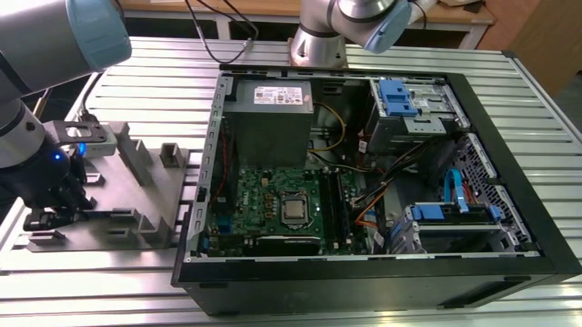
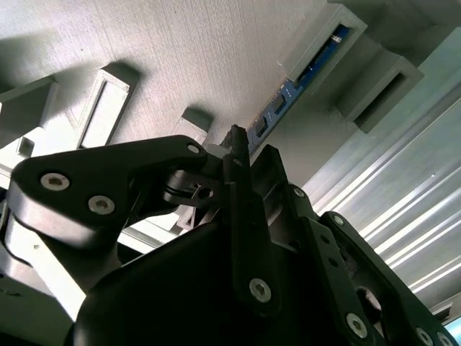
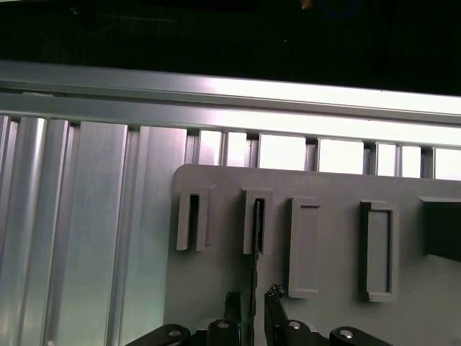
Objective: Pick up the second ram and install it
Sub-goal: 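Pick up the second ram and move it above second insertion slot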
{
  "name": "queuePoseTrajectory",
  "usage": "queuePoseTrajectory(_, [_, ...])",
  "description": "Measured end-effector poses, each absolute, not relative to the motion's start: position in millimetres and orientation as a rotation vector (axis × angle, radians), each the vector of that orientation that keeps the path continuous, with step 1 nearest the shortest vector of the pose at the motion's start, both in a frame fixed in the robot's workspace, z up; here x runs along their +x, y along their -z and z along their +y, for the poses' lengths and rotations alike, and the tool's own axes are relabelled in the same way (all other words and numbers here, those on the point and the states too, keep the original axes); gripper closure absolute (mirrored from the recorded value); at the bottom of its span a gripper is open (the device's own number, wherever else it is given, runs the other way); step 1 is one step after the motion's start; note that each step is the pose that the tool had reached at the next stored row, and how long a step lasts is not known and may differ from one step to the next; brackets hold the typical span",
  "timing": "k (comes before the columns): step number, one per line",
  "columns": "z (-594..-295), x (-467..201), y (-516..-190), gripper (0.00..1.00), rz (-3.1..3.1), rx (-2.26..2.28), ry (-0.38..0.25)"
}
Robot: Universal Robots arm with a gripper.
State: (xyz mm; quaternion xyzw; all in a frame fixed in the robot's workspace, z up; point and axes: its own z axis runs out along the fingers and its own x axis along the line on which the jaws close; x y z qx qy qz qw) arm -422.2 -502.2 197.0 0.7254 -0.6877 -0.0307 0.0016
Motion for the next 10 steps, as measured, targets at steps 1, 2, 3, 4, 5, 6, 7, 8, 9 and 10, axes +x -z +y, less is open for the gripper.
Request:
queuePoseTrajectory(1, [-502.2, -422.2, -196.9, 0.75, -2.158, 2.276, 0.096])
queuePoseTrajectory(2, [-502.2, -422.3, -196.9, 0.75, -2.158, 2.276, 0.096])
queuePoseTrajectory(3, [-502.2, -422.3, -196.9, 0.75, -2.158, 2.276, 0.096])
queuePoseTrajectory(4, [-502.2, -422.2, -196.8, 0.75, -2.158, 2.276, 0.096])
queuePoseTrajectory(5, [-502.2, -422.3, -197.2, 0.75, -2.158, 2.277, 0.096])
queuePoseTrajectory(6, [-502.2, -422.3, -197.9, 0.75, -2.158, 2.277, 0.096])
queuePoseTrajectory(7, [-502.2, -422.2, -198.4, 0.75, -2.158, 2.277, 0.097])
queuePoseTrajectory(8, [-502.2, -422.2, -199.0, 0.75, -2.158, 2.277, 0.097])
queuePoseTrajectory(9, [-502.2, -422.2, -199.2, 0.75, -2.158, 2.277, 0.096])
queuePoseTrajectory(10, [-502.2, -422.2, -199.2, 0.75, -2.158, 2.277, 0.097])
